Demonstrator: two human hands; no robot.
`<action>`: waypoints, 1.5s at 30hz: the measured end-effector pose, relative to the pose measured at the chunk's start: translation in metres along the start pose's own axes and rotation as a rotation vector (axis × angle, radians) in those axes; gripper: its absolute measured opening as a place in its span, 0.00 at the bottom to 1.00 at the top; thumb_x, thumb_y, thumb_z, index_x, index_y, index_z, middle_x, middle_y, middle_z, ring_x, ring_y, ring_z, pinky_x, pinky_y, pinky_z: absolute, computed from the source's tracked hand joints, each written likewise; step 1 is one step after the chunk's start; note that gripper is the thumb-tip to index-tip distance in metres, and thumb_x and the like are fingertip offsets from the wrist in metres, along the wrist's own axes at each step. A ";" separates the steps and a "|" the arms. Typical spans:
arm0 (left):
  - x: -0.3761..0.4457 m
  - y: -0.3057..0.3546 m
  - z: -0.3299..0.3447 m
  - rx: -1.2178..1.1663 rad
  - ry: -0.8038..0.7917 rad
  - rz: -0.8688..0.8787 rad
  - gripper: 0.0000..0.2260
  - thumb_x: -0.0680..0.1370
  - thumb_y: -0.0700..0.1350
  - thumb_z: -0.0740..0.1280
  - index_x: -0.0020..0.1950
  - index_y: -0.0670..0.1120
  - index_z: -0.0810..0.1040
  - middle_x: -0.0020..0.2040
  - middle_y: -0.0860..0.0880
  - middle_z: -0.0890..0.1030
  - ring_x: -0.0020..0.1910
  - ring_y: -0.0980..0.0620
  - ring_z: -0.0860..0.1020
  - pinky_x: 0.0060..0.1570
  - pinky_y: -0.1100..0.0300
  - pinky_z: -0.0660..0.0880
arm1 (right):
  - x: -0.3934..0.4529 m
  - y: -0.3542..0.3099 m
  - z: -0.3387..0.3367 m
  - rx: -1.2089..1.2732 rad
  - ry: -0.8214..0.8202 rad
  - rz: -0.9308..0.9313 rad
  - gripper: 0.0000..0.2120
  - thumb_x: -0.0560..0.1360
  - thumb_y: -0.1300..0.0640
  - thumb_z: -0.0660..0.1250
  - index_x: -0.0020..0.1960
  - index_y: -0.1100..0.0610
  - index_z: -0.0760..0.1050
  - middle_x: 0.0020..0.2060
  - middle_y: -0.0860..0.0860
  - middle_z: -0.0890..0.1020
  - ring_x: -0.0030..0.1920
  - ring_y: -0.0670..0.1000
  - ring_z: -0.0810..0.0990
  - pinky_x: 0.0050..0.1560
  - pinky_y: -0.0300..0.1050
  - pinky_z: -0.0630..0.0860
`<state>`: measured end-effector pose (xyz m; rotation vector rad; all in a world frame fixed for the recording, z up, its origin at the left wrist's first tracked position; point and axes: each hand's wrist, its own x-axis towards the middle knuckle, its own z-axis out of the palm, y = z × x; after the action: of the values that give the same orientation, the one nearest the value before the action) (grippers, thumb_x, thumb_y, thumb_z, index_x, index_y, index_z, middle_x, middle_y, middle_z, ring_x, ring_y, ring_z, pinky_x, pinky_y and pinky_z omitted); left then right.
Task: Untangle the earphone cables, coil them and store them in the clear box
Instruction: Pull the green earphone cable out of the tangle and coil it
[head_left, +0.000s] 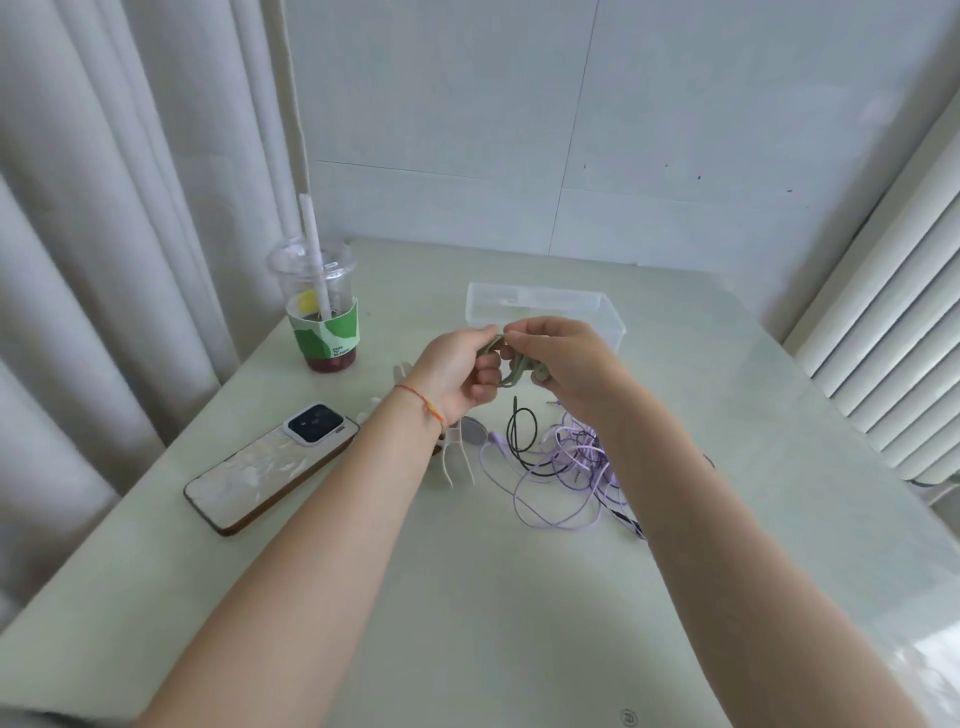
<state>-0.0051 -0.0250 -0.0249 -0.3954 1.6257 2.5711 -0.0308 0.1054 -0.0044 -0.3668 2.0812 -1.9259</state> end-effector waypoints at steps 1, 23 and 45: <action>-0.002 0.000 -0.003 -0.006 0.010 0.010 0.12 0.83 0.45 0.57 0.40 0.45 0.69 0.23 0.53 0.64 0.19 0.58 0.61 0.17 0.69 0.55 | -0.002 -0.001 0.005 -0.021 0.017 -0.022 0.02 0.76 0.64 0.67 0.47 0.60 0.78 0.35 0.52 0.81 0.33 0.48 0.74 0.33 0.37 0.65; -0.001 0.011 -0.062 1.532 0.307 0.094 0.15 0.74 0.39 0.62 0.58 0.46 0.81 0.61 0.46 0.80 0.59 0.44 0.77 0.59 0.56 0.73 | 0.000 0.007 0.009 -0.255 0.196 -0.197 0.07 0.73 0.68 0.67 0.40 0.58 0.79 0.32 0.51 0.81 0.30 0.44 0.77 0.34 0.31 0.73; 0.020 0.017 0.008 0.435 0.002 0.487 0.10 0.76 0.33 0.68 0.49 0.48 0.79 0.44 0.46 0.80 0.41 0.55 0.80 0.42 0.64 0.77 | 0.017 -0.002 -0.064 0.212 -0.200 -0.002 0.04 0.76 0.67 0.65 0.46 0.62 0.78 0.34 0.52 0.83 0.35 0.48 0.81 0.37 0.40 0.79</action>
<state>-0.0296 -0.0267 -0.0119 0.0406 2.4565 2.3781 -0.0706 0.1580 0.0018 -0.4916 1.7348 -1.9967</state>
